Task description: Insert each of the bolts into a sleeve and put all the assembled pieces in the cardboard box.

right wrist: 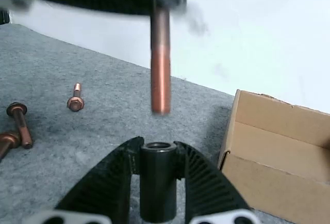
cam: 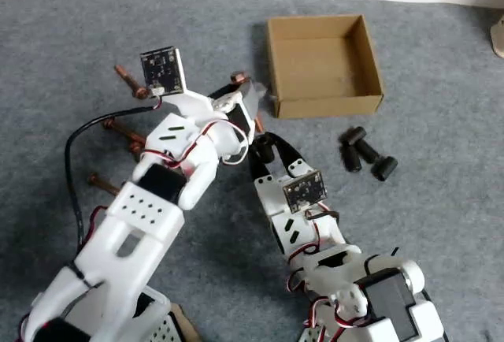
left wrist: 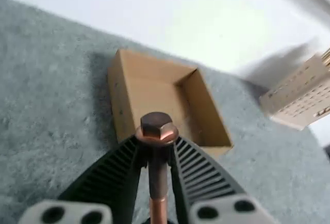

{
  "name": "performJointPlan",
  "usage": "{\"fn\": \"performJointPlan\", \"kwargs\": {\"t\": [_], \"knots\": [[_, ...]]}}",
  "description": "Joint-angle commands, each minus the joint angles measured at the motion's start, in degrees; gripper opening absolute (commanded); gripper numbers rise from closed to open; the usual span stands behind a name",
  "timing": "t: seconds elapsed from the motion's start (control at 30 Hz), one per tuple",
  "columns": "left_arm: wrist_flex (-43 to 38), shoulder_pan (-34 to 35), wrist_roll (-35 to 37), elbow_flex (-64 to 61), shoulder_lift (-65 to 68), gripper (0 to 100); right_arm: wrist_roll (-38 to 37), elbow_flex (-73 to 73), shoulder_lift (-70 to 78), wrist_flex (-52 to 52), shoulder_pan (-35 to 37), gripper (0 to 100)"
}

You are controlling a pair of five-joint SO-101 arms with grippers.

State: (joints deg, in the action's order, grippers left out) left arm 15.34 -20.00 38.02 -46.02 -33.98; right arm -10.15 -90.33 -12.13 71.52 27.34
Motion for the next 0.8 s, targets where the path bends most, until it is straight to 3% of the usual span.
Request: {"fn": "performJointPlan", "kwargs": {"t": [0.0,0.2,0.5,0.77], "knots": [[-0.09,-1.10,-0.26,1.89,1.80,1,-0.79,0.31,-2.15,0.04,0.04,0.5],[-0.09,-1.19,-0.26,3.56,5.49,1,-0.70,0.48,-2.24,0.13,-1.98,0.5],[0.09,-4.35,-8.79,3.21,6.29,1,-0.35,0.48,-2.24,0.13,-4.44,0.5],[13.19,-6.81,-8.70,2.95,6.73,1,-0.35,0.48,-2.24,0.13,-4.88,0.5]]}}
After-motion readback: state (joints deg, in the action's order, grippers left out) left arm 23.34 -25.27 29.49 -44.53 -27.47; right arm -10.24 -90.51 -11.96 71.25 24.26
